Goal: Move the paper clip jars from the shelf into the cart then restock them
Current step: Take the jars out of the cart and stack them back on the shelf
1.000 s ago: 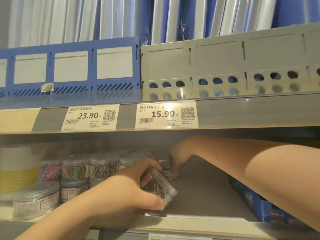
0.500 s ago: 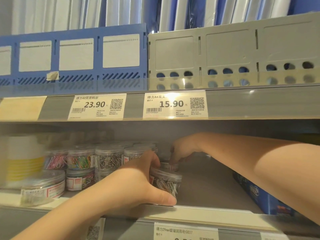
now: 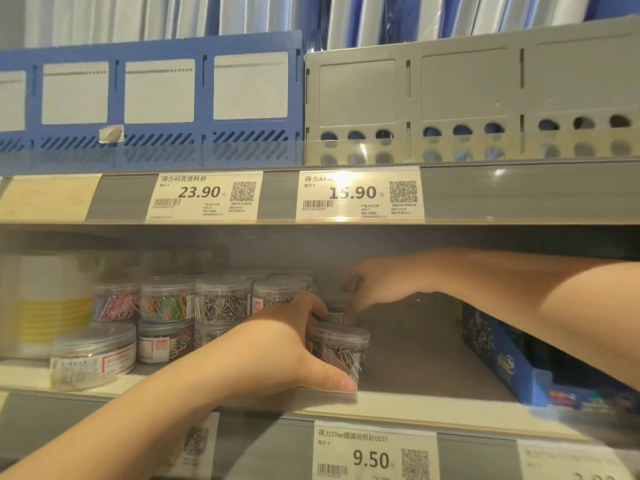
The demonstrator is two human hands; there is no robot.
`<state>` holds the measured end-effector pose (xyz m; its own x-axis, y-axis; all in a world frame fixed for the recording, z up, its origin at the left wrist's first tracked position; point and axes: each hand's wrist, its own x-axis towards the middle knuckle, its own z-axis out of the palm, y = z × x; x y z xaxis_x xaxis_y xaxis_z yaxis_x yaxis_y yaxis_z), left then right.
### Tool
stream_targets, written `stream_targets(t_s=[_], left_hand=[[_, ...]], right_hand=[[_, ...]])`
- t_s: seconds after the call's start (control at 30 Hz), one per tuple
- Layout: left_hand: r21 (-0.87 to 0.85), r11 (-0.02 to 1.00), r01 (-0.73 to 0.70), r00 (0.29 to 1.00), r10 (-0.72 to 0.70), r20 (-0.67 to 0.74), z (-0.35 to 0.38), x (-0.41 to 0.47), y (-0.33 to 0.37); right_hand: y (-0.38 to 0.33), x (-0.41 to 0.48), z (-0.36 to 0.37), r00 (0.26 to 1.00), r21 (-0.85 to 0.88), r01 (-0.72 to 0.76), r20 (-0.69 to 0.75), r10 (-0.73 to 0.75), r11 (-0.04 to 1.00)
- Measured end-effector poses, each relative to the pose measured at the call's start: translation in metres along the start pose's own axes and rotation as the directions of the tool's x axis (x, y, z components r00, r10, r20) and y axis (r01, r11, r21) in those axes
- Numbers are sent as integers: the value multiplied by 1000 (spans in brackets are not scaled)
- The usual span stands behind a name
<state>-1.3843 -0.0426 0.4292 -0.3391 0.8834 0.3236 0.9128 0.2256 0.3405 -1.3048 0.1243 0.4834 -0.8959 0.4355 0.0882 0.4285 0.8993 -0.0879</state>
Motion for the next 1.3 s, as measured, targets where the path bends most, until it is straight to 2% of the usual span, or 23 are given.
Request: stream_targets(t_s=[0.1,0.2,0.27,0.43,0.53,0.67,0.73,0.83,0.93,1.1,1.3], left_hand=[[-26,1000,-5,1000,5,10,0,1,-1],[-58,998,-12,1000,12,6,1,1,-3],[-98,995,-21,1000,21,4,1,0,-3],[-133,987,-85,996,81,-35,0,-2,0],[-123,986,-115,992,107,-69,-1,-3,0],[-95,983,-155,979,140,-147,1,-4,1],[-14,980,-199,945,188,-266,1,-5,1],[147,951,-270,853,308,-422,-10,-6,-2],[139,954,-265,807,298,-510,-21,-2,-9],[103,990,-98,852,137,-505,-31,15,-15],[-5,991,-130,844,108,-525,-28,17,-22]], right_hand=[[-11,-25,-6,997,187,71,18,-76,980],[-23,-44,-11,957,421,29,251,-147,906],[-26,-50,-10,919,478,34,331,-216,878],[-28,-44,2,907,543,44,329,-261,839],[-20,-43,-5,933,526,21,296,-206,850],[-1,-33,-15,987,523,-34,150,-53,852],[7,-22,-18,994,526,-92,100,45,845],[13,5,-19,979,537,-161,-19,203,828],[13,39,-13,955,487,-207,-86,283,849],[6,79,-2,966,407,-229,-18,258,884],[8,92,2,961,350,-275,81,263,895]])
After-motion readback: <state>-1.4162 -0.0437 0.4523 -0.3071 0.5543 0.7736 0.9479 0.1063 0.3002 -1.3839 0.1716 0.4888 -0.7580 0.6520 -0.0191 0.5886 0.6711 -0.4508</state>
